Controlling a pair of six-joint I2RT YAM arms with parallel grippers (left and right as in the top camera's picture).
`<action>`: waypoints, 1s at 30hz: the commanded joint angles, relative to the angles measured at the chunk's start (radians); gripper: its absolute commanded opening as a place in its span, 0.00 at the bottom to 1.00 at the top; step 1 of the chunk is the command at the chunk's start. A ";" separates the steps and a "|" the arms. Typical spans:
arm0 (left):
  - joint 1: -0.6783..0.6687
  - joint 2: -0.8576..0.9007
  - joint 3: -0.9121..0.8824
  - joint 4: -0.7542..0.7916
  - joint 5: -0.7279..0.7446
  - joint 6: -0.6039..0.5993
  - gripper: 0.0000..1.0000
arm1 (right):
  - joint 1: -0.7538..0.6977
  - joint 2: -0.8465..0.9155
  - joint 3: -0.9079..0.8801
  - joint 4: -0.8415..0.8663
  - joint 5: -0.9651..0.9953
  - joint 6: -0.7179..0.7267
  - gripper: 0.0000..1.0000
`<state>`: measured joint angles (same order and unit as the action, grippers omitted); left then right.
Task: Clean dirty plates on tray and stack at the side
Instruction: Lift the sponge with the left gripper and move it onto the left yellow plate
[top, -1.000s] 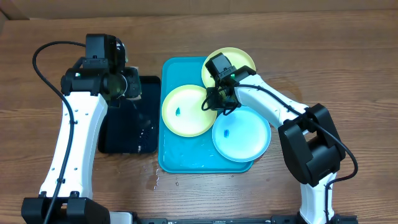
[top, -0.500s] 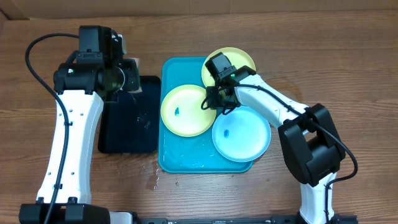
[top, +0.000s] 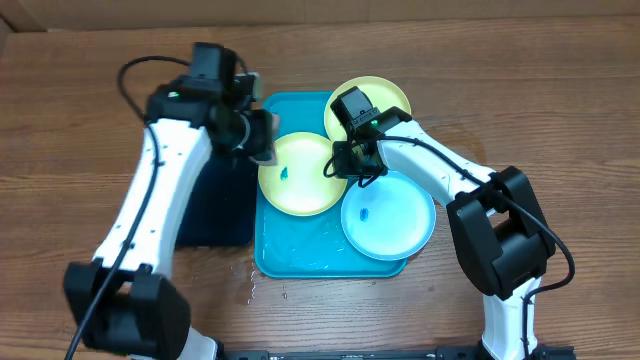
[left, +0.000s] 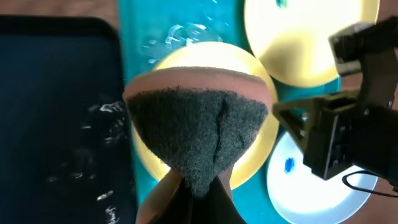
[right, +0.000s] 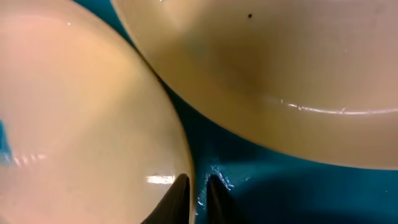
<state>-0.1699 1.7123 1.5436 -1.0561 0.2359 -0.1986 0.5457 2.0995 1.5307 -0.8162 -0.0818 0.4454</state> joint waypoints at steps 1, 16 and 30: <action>-0.047 0.053 0.002 0.015 0.027 0.010 0.04 | 0.005 0.004 -0.019 0.003 -0.002 0.000 0.29; -0.066 0.212 0.000 0.047 -0.015 0.008 0.04 | 0.005 0.004 -0.022 0.007 -0.016 0.001 0.04; -0.066 0.357 -0.003 0.119 -0.029 0.008 0.04 | 0.005 0.004 -0.022 0.007 -0.016 0.001 0.04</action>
<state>-0.2325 2.0422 1.5433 -0.9386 0.2127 -0.1989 0.5457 2.1014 1.5188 -0.8120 -0.1001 0.4450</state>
